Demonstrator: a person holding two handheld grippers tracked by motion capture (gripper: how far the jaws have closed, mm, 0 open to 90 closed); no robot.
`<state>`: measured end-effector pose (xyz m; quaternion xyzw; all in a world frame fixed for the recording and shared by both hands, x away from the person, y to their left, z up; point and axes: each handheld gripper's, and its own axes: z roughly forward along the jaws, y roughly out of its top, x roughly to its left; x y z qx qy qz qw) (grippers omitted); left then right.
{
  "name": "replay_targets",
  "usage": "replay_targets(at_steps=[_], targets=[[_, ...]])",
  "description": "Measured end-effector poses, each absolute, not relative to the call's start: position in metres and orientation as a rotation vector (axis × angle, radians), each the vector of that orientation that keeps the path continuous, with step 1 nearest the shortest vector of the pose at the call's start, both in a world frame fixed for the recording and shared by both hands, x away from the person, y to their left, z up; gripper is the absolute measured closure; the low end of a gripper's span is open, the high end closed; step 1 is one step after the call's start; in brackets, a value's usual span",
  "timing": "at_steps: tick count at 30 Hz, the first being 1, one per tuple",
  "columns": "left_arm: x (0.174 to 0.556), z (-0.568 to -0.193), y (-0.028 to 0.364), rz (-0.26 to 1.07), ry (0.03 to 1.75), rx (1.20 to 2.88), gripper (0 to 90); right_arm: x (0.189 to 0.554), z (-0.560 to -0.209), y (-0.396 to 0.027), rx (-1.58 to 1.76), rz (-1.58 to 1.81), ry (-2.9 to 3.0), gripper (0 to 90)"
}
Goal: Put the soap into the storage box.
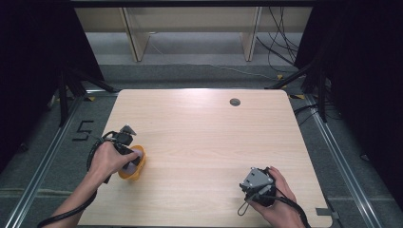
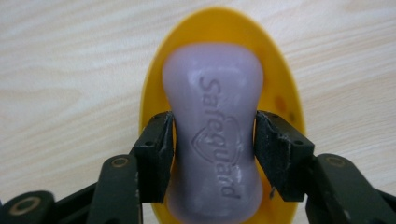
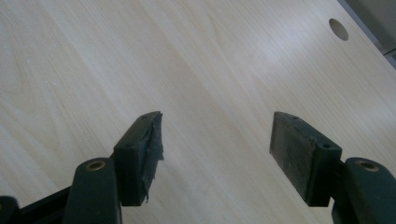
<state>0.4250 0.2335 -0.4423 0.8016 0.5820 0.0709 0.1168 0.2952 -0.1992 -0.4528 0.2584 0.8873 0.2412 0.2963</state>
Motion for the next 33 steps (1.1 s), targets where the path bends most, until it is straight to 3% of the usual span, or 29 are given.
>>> replay_targets(at_steps=[15,24,33], targets=[[0.400,-0.415,0.234,0.405,1.464,2.293,33.9,0.295,-0.453,-0.199,0.691,0.640,2.357,34.8],[0.379,-0.403,0.229,0.436,1.319,2.265,28.0,0.295,-0.453,-0.199,0.691,0.639,2.358,34.8],[0.353,-0.409,0.220,0.443,1.187,2.238,27.6,0.295,-0.453,-0.199,0.691,0.640,2.358,34.8]])
